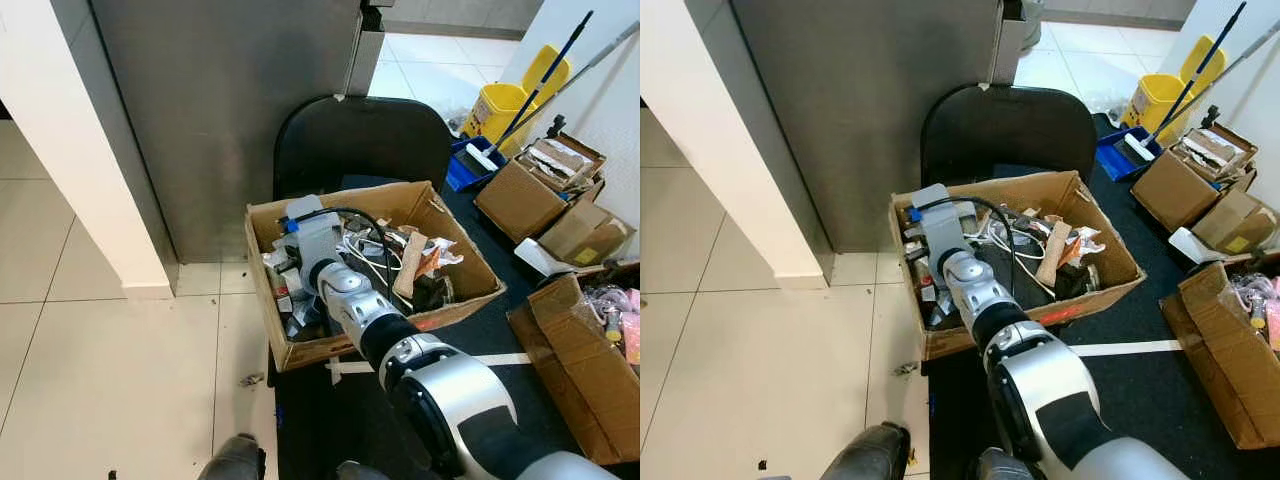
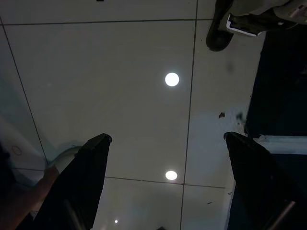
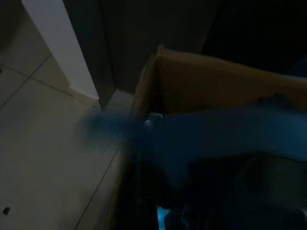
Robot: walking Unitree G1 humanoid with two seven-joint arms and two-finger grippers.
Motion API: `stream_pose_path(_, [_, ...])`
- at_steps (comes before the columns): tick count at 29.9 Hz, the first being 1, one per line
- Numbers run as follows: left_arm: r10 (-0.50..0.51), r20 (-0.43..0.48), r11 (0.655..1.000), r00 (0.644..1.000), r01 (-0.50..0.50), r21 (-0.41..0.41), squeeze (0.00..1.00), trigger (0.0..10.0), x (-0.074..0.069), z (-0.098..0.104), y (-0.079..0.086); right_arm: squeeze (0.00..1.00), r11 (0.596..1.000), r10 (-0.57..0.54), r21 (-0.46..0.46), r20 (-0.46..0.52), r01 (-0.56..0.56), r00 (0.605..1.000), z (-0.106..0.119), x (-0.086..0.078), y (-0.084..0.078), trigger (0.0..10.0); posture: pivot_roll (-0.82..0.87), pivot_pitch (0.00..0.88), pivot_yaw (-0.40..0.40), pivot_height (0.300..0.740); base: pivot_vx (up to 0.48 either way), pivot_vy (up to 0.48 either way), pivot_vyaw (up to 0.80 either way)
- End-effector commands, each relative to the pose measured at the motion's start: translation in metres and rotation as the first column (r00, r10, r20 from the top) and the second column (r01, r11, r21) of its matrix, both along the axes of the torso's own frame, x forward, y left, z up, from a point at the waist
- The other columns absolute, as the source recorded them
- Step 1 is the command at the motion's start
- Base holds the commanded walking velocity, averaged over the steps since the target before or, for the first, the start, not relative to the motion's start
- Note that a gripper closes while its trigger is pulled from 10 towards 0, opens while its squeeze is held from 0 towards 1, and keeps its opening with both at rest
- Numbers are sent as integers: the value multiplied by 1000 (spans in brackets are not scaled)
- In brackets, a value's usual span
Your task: Picking trash to rubbish bin
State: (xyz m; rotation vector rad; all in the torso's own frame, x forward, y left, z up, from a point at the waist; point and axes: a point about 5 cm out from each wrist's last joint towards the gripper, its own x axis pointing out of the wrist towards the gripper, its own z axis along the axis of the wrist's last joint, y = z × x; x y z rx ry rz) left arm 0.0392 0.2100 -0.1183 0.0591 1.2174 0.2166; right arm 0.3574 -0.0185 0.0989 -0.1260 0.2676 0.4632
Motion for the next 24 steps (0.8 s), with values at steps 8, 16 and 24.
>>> stream_pose_path(8, [3, -15, 1000, 1000, -4, -9, 0, 10000, -5, -1, -1, 1000, 989, -147, 24, 50, 146, 988, 7, 4, -2, 10000, 273, 103, -88, 740, 0, 0, 0])
stream_pose_path(16, [6, -8, 1000, 1000, -6, -8, 0, 10000, -1, 0, 1, 0, 943, 15, 332, -45, 1, 999, 13, 4, 0, 10000, 262, 96, -79, 740, 0, 0, 0])
stream_pose_path(24, [8, -15, 1000, 1000, -8, -8, 0, 10000, 1, 0, 1, 0, 592, 596, 670, 11, -448, 803, 7, -23, 0, 10000, 247, 94, -71, 740, 0, 0, 0])
